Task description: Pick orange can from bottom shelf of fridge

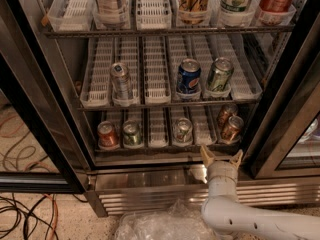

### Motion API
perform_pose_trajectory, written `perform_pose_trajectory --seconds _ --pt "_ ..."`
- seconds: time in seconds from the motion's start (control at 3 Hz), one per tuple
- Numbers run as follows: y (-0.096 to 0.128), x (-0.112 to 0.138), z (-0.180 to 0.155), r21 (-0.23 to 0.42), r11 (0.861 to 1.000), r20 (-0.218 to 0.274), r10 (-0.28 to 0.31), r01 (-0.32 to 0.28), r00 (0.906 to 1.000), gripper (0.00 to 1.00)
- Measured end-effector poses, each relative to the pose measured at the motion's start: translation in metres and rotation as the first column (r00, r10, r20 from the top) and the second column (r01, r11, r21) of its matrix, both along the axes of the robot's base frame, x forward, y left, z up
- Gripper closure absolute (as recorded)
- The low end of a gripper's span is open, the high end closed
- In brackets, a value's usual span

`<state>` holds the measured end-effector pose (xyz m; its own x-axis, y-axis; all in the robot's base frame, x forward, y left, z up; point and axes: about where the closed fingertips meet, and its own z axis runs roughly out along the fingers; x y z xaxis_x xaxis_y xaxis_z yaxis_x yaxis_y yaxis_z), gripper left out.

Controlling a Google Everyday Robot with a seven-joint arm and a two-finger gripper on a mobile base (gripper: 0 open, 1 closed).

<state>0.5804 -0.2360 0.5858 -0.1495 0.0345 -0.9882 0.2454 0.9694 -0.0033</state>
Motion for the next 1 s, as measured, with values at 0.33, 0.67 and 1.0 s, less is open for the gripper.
perform_pose_trajectory --seconds 0.33,0.67,1.0 --pt "-0.001 0.003 0.001 -0.011 1.0 0.013 -0.005 0.005 0.9999 0.21" --pt "-0.009 0.014 0.014 -0.054 0.998 0.078 -0.026 0.03 0.9966 0.21" --pt "-0.012 0.019 0.036 -0.096 0.994 0.154 -0.029 0.044 0.9877 0.2"
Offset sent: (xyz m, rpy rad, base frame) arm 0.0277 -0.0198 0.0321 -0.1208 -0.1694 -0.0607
